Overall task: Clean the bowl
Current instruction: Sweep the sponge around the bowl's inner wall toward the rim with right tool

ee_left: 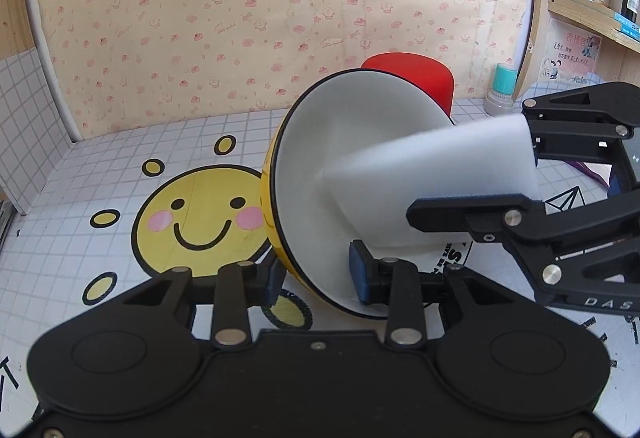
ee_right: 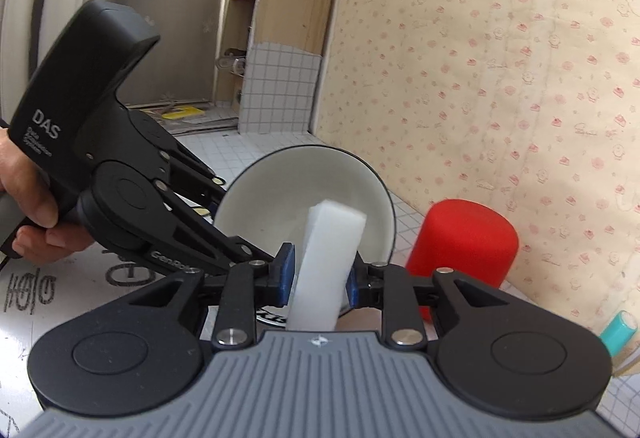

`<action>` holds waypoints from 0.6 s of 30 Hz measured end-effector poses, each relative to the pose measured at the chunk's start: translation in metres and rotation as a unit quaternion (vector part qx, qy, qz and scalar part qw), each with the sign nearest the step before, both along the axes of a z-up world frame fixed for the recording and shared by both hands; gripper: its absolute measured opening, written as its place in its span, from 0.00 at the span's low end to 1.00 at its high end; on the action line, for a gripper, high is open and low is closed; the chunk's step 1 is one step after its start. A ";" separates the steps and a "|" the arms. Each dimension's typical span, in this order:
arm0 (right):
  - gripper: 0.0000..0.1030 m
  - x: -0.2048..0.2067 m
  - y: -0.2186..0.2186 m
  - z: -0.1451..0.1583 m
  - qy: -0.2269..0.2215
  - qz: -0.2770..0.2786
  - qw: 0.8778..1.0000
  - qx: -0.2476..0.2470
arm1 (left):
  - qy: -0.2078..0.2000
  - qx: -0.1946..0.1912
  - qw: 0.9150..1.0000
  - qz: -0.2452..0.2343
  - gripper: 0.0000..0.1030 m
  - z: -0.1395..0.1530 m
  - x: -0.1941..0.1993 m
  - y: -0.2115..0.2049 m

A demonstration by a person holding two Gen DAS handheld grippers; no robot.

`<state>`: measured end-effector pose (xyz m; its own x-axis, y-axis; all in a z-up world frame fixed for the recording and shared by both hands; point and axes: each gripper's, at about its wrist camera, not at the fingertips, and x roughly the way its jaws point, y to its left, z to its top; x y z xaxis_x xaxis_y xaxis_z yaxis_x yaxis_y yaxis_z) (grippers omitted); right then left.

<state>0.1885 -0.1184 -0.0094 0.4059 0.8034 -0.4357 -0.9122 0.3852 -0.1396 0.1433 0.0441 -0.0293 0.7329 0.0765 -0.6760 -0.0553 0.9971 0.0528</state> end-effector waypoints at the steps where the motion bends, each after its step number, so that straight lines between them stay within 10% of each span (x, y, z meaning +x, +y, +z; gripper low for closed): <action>1: 0.20 -0.001 0.003 -0.002 0.005 0.010 1.000 -0.012 | -0.001 0.002 1.000 0.000 0.35 0.000 0.000 -0.001; 18: 0.20 -0.002 0.007 -0.006 -0.024 -0.002 0.999 -0.036 | 0.008 0.027 1.000 -0.009 0.36 0.002 0.000 -0.004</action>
